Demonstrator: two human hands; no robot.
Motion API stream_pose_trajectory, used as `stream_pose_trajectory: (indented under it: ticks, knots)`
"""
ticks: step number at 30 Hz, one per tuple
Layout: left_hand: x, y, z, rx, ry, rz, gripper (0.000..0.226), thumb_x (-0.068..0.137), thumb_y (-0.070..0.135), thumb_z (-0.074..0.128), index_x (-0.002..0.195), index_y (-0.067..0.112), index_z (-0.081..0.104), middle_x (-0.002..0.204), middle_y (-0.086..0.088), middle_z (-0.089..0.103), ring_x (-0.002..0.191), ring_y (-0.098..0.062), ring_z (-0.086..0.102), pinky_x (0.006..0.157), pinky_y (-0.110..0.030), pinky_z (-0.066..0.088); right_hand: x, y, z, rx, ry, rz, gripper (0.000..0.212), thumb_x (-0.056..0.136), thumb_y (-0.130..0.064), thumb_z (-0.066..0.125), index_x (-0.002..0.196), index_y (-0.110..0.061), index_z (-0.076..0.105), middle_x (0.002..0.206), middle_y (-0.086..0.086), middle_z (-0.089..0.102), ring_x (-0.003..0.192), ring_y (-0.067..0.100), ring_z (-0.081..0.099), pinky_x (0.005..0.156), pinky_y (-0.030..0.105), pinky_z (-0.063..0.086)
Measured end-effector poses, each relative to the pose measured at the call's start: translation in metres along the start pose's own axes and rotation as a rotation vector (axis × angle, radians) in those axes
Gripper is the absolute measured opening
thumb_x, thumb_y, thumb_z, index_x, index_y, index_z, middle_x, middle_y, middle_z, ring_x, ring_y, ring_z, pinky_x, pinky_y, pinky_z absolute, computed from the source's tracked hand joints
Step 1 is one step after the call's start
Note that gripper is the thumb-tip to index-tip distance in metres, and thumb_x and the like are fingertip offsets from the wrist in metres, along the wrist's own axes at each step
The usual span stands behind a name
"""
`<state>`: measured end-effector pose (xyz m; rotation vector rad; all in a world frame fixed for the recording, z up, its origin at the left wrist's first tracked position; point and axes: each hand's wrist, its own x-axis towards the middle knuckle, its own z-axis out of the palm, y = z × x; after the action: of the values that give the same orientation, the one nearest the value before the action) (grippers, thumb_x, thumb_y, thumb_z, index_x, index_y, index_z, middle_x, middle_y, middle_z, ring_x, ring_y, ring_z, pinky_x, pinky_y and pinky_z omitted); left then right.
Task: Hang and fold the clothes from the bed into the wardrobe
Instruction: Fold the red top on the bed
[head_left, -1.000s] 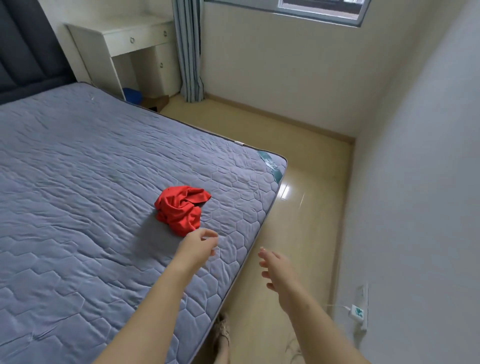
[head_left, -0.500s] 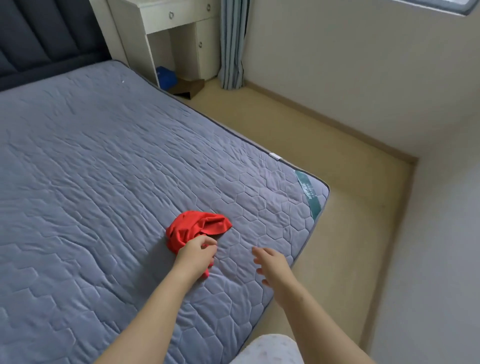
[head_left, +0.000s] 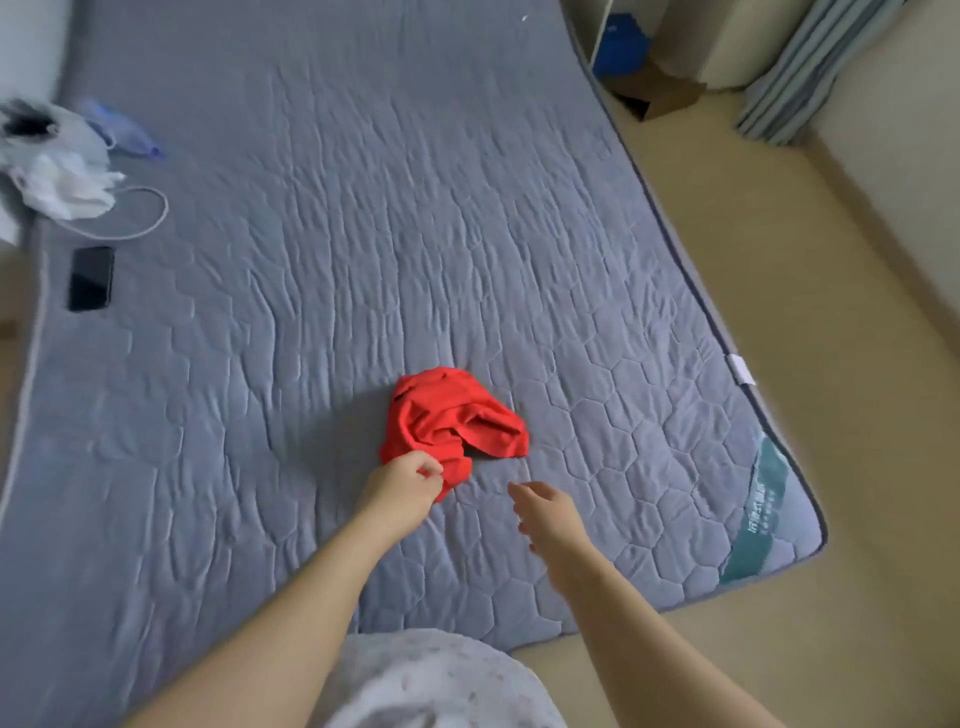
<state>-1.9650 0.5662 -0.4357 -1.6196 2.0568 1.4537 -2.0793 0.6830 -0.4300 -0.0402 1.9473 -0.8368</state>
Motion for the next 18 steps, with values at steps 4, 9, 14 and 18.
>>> stream_pose_trajectory:
  ticks: [4,9,14,18]
  knots:
    - [0.018,-0.016,0.028,-0.011,0.041,-0.116,0.016,0.088,0.018,0.053,0.098,0.021,0.066,0.101,-0.003,0.069,0.098,-0.022,0.062,0.075,-0.023,0.042,0.042,0.009,-0.003,-0.149,-0.076,0.009,0.031,0.092,-0.025,0.051,0.108,-0.001,0.062,0.069,-0.002,0.048,0.067,0.015,0.045,0.058,0.025,0.033]
    - [0.064,-0.044,0.059,-0.003,0.059,-0.238,0.015,0.087,0.019,0.054,0.096,0.023,0.065,0.102,-0.003,0.069,0.098,-0.024,0.062,0.081,-0.028,0.045,0.092,0.028,0.005,-0.18,-0.167,0.043,0.017,0.093,-0.027,0.051,0.104,-0.017,0.058,0.081,-0.005,0.054,0.084,0.017,0.053,0.074,0.027,0.04]
    - [0.115,-0.065,0.085,-0.264,0.122,-0.399,0.017,0.087,0.012,0.051,0.097,0.016,0.064,0.098,-0.008,0.067,0.093,-0.025,0.063,0.075,-0.029,0.046,0.131,0.051,0.016,-0.155,-0.186,0.129,0.01,0.093,-0.027,0.05,0.097,-0.02,0.056,0.078,-0.008,0.054,0.071,0.01,0.051,0.065,0.025,0.039]
    - [0.15,-0.072,0.117,0.038,0.031,-0.226,0.017,0.087,0.011,0.049,0.093,0.019,0.064,0.101,-0.007,0.066,0.095,-0.026,0.061,0.074,-0.03,0.044,0.179,0.065,0.026,-0.351,-0.193,0.093,0.032,0.093,-0.027,0.048,0.121,-0.015,0.056,0.102,0.0,0.06,0.085,0.018,0.057,0.068,0.026,0.043]
